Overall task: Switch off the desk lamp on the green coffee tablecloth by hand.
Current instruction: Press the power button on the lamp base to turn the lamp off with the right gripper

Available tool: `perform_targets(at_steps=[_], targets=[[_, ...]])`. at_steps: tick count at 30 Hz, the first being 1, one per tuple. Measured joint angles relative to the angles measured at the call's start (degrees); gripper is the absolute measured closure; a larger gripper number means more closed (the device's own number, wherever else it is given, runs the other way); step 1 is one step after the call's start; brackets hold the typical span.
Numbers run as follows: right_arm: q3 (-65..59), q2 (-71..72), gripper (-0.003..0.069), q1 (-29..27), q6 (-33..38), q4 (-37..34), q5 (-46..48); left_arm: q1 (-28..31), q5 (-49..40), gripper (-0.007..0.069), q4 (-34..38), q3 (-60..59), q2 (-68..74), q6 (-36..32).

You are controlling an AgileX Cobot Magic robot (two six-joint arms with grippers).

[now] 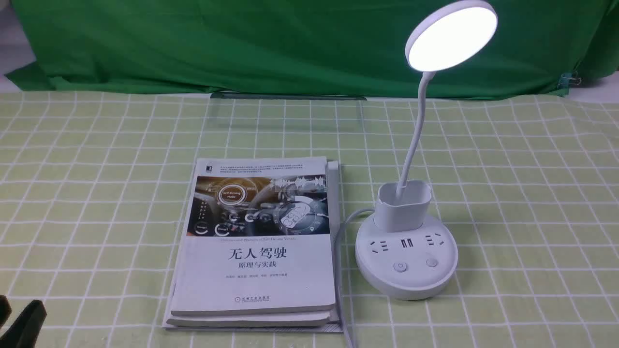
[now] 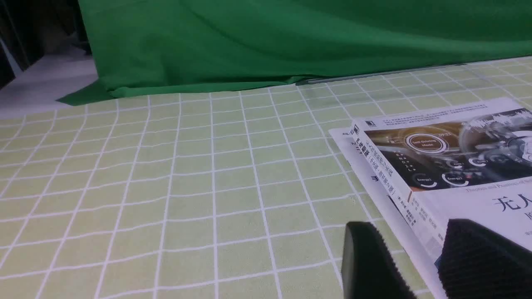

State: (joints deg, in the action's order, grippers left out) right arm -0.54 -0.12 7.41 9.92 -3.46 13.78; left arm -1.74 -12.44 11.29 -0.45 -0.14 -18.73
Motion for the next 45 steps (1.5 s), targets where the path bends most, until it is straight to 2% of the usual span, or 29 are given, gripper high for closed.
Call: perform_targets(at_steps=[35, 40, 42, 45], targets=[[0.0, 0.0, 0.0419, 0.0, -0.61, -0.59, -1.24, 0.0, 0.0, 0.0382, 0.0, 0.0, 0.0, 0.0], [0.0, 0.0, 0.0419, 0.0, -13.83, -5.91, -8.65, 0.0, 0.0, 0.0382, 0.0, 0.0, 0.0, 0.0], [0.0, 0.0, 0.0419, 0.0, -21.86, -6.98, -13.15, 0.0, 0.0, 0.0382, 0.0, 0.0, 0.0, 0.0], [0.0, 0.0, 0.0419, 0.0, -27.33, -7.39, -16.85, 0.0, 0.0, 0.0382, 0.0, 0.0, 0.0, 0.0]])
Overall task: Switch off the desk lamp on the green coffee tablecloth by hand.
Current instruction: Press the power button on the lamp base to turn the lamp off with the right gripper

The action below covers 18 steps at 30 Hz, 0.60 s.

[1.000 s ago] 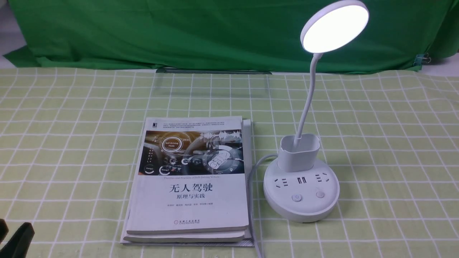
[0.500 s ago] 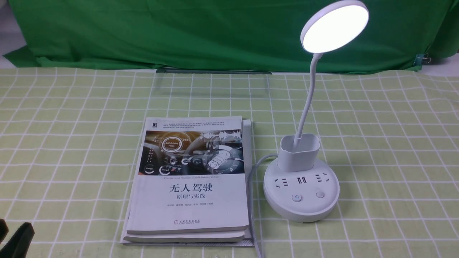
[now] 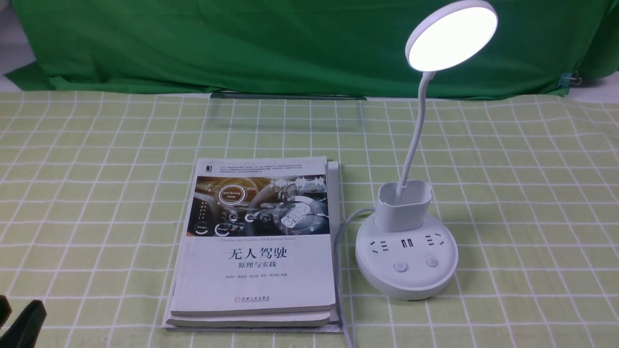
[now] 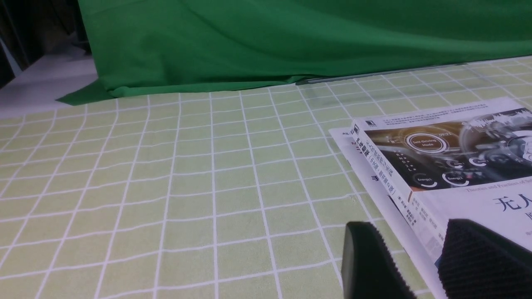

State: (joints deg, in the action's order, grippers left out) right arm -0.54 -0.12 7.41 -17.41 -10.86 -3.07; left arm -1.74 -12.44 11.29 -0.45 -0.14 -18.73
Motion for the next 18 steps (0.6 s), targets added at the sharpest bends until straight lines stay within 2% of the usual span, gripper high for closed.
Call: perform_targets(at_steps=[4, 7, 11, 12, 17, 18], targets=[[0.0, 0.0, 0.0436, 0.0, -1.49, -0.14, -2.59, 0.0, 0.0, 0.0382, 0.0, 0.0, 0.0, 0.0], [2.35, -1.41, 0.051, 0.0, -0.76, -0.25, 1.04, 0.0, 0.0, 0.0382, 0.0, 0.0, 0.0, 0.0], [12.08, -8.91, 0.0564, 0.0, 6.46, -0.31, 11.24, 0.0, 0.0, 0.0382, 0.0, 0.0, 0.0, 0.0], [16.73, -12.61, 0.0573, 0.0, 10.54, -0.31, 15.71, 0.0, 0.0, 0.0382, 0.0, 0.0, 0.0, 0.0], [31.05, -30.19, 0.0578, 0.0, 21.43, -0.31, 34.16, 0.0, 0.0, 0.0382, 0.0, 0.0, 0.0, 0.0], [32.07, -30.97, 0.0578, 0.0, 21.96, -0.31, 34.78, 0.0, 0.0, 0.0382, 0.0, 0.0, 0.0, 0.0]])
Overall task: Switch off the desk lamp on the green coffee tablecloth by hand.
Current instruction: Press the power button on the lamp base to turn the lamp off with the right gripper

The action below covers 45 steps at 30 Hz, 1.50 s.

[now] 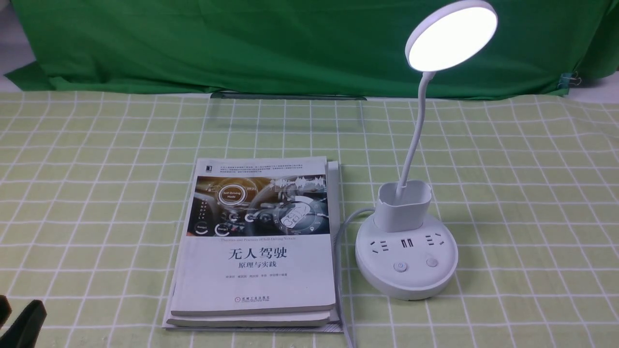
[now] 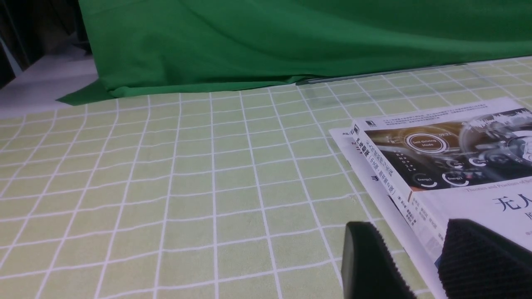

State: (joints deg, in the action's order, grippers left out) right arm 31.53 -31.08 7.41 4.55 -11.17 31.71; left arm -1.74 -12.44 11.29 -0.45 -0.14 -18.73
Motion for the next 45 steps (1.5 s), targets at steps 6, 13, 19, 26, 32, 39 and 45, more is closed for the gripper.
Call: perform_targets(at_steps=[6, 13, 19, 26, 32, 39, 45], targets=[[9.96, -20.79, 0.0606, 0.14, 3.3, 0.0, 9.39, 0.0, 0.0, 0.0382, 0.0, 0.0, 0.0, 0.0], [21.46, -45.39, 0.0617, 11.49, 3.29, 1.1, 11.12, 0.0, 0.0, 0.0382, 0.0, 0.0, 0.0, 0.0], [30.87, -59.51, 0.0617, 18.79, 0.61, 4.35, 11.19, 0.0, 0.0, 0.0382, 0.0, 0.0, 0.0, 0.0], [37.49, -69.88, 0.0617, 20.15, 0.37, 5.19, 11.19, 0.0, 0.0, 0.0382, 0.0, 0.0, 0.0, 0.0], [40.22, -72.88, 0.0617, 20.03, 0.37, 5.46, 11.14, 0.0, 0.0, 0.0382, 0.0, 0.0, 0.0, 0.0], [40.45, -75.32, 0.0617, 20.03, 0.34, 5.83, 11.81, 0.0, 0.0, 0.0382, 0.0, 0.0, 0.0, 0.0], [40.84, -76.92, 0.0617, 20.03, -0.27, 5.83, 12.5, 0.0, 0.0, 0.0382, 0.0, 0.0, 0.0, 0.0]])
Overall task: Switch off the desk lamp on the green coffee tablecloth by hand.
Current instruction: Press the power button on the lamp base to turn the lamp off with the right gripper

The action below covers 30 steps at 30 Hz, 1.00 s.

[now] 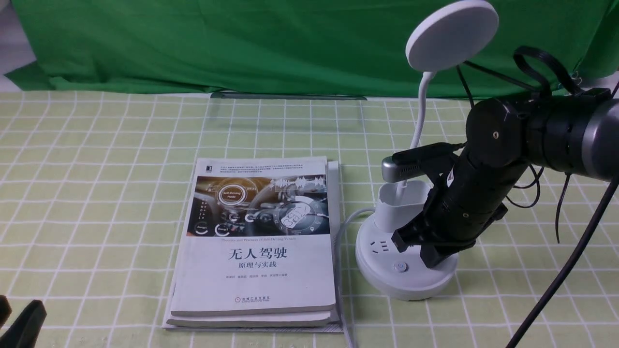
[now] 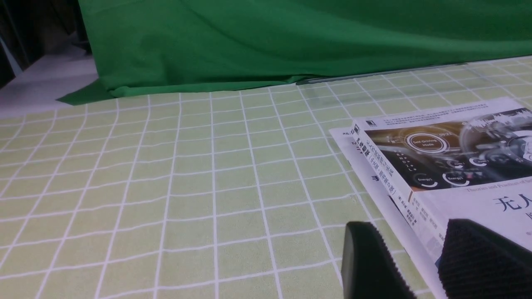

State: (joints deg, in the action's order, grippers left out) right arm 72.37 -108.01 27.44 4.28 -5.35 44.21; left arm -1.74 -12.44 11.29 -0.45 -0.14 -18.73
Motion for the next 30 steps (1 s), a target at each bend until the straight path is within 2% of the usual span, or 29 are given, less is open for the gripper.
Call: perform_targets(at_steps=[19, 30], targets=[[-0.06, 4.53, 0.0615, -0.04, -0.52, 0.47, 0.82, 0.0, 0.0, 0.0382, 0.0, 0.0, 0.0, 0.0], [0.02, -0.2, 0.0615, -0.04, -0.47, 0.65, 0.2, 0.0, 0.0, 0.0382, 0.0, 0.0, 0.0, 0.0]])
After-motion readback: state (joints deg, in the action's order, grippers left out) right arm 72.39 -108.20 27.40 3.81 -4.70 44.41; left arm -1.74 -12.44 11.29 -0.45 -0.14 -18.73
